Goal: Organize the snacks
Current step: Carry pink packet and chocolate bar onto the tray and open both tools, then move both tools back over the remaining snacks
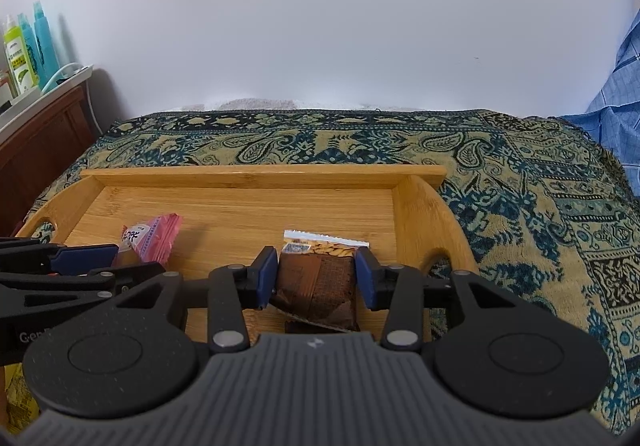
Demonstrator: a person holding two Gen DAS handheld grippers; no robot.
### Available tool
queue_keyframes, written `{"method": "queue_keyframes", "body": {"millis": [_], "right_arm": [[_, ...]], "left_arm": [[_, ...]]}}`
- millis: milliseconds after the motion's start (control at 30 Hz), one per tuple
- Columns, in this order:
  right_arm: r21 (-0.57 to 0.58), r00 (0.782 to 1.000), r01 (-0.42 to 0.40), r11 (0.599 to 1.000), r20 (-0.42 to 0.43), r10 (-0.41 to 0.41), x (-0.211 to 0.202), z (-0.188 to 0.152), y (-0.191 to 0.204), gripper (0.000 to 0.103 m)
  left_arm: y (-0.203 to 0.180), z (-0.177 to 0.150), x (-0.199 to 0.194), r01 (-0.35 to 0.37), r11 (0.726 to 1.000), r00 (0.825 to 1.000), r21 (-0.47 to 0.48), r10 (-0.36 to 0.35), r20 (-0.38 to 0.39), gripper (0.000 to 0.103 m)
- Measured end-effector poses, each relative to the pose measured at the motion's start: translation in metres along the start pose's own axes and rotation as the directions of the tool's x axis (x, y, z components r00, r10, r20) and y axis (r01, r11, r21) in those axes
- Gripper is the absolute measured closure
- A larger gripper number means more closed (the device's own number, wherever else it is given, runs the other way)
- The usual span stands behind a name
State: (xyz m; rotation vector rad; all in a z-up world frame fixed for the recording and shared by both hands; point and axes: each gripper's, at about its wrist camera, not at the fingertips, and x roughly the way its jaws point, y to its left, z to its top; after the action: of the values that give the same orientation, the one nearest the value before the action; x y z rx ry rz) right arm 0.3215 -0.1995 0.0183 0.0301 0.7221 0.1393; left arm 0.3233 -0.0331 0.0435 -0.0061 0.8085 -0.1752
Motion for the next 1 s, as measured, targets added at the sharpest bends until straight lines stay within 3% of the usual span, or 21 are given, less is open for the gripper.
{"method": "queue_keyframes", "body": {"millis": [200,267,400,633,1000], "right_arm": [[0.027,1.0,-0.022,0.999,0.021,0.021,-0.005,0.001,-0.002,0.048],[0.024,0.999,-0.026,0.999,0.031,0.025,-0.01,0.002,-0.001,0.04],[0.011,0.998,-0.032,0.999,0.058,0.032,-0.024,0.004,0.004,0.039],[0.003,0.992,-0.041,0.999,0.116,0.041,-0.063,0.002,0.006,0.032],[-0.021,0.982,-0.046,0.999,0.183,0.049,-0.134,-0.019,0.008,0.029]], "left_arm": [[-0.002,0.0,-0.003,0.001,1.0,1.0,0.007,-0.001,-0.004,0.054],[-0.004,0.0,-0.008,-0.001,1.0,1.0,0.009,0.001,0.0,0.054],[-0.009,0.0,-0.02,-0.001,1.0,1.0,0.018,0.001,0.007,0.048],[-0.02,-0.005,-0.059,-0.013,0.999,0.998,0.044,0.01,0.061,0.033],[-0.049,-0.032,-0.131,-0.034,0.995,0.994,0.098,0.024,0.104,0.027]]}}
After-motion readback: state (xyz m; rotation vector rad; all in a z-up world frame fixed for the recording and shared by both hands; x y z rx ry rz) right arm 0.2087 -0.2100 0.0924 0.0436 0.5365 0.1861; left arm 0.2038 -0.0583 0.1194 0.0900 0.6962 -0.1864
